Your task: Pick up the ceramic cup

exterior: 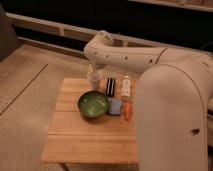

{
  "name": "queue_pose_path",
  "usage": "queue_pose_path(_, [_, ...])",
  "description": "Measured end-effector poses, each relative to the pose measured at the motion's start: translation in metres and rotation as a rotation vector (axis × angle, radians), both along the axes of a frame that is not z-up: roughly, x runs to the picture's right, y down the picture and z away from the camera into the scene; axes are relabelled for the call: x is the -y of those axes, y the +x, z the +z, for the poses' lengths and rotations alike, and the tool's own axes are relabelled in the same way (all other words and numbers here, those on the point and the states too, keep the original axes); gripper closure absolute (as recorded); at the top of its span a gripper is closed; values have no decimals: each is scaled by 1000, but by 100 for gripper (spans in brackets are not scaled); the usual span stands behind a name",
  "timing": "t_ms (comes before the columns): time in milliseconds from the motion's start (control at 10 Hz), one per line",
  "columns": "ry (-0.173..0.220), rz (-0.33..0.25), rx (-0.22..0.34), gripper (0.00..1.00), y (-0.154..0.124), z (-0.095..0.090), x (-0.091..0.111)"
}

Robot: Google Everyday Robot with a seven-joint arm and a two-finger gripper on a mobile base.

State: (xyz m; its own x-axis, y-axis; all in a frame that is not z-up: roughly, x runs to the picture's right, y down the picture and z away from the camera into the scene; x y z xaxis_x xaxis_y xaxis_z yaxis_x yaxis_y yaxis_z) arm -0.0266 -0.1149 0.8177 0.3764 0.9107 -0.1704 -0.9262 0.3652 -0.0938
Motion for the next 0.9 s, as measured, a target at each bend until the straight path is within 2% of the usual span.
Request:
queue_pose_path(200, [11, 12, -9, 35, 3, -2, 1])
queue_pose_path(500, [70, 58, -75, 35, 29, 4, 16])
queue_pose_path(700, [90, 63, -93, 35, 34, 21, 23])
queue_pose_path(800, [88, 72, -89, 35, 33, 30, 23])
queue_pose_path(900, [78, 90, -77, 35, 32, 48, 21])
